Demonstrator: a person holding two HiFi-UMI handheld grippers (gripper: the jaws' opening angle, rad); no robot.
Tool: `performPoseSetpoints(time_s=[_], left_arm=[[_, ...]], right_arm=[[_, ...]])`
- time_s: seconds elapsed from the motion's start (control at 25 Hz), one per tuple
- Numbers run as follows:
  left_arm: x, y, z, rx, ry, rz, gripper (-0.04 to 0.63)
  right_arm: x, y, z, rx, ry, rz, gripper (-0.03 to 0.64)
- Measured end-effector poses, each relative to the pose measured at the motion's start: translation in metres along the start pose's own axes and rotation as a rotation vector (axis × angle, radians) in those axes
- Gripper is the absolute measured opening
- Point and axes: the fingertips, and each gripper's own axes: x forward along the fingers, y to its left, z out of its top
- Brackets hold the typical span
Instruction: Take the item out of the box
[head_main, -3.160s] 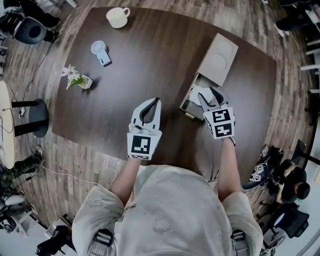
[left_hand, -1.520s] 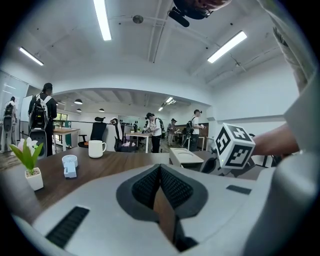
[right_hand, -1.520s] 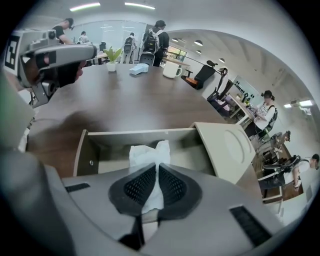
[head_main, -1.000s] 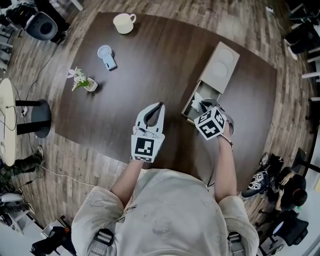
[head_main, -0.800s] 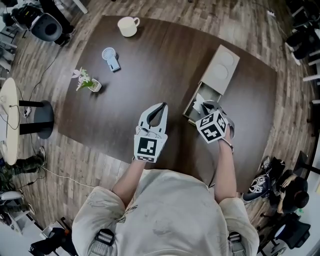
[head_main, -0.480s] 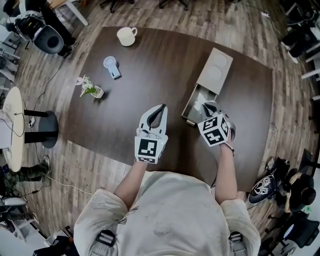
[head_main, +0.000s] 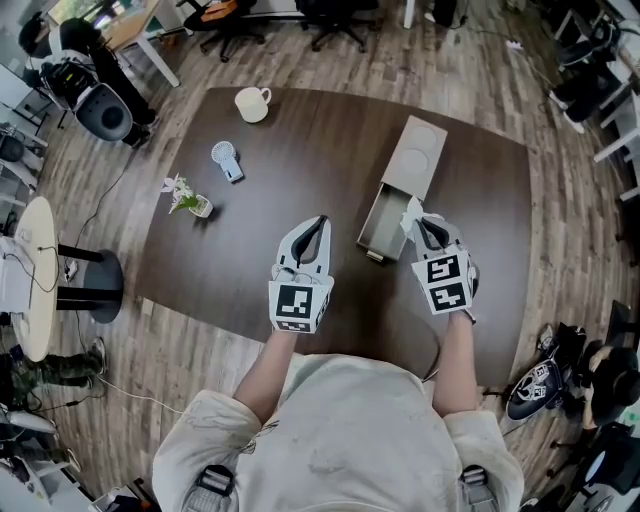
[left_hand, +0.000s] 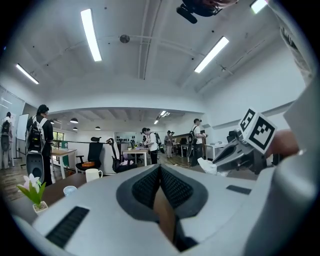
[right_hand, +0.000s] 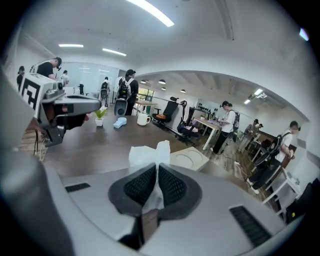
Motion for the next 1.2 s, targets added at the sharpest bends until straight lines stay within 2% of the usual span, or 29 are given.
performPoseSetpoints(time_s=[0.52, 0.96, 1.2], left_arm=[[0.002, -0.002, 0.036, 0.031, -0.064, -0.003, 0.003], [0.009, -0.005, 0.049, 0.037, -0.096, 0.001, 0.003], [0.011, -0.003, 0.051, 0.049, -0.116, 0.008, 0.003]], right_arm=[[-0.069, -0.047, 0.032, 0.166, -0.259, -0.191, 0.017], [-0.115, -0.077, 0.049, 0.226, -0.53, -0.344, 0.017], [-0.131, -0.09, 0.045, 0.274, -0.638, -0.459, 0.017]])
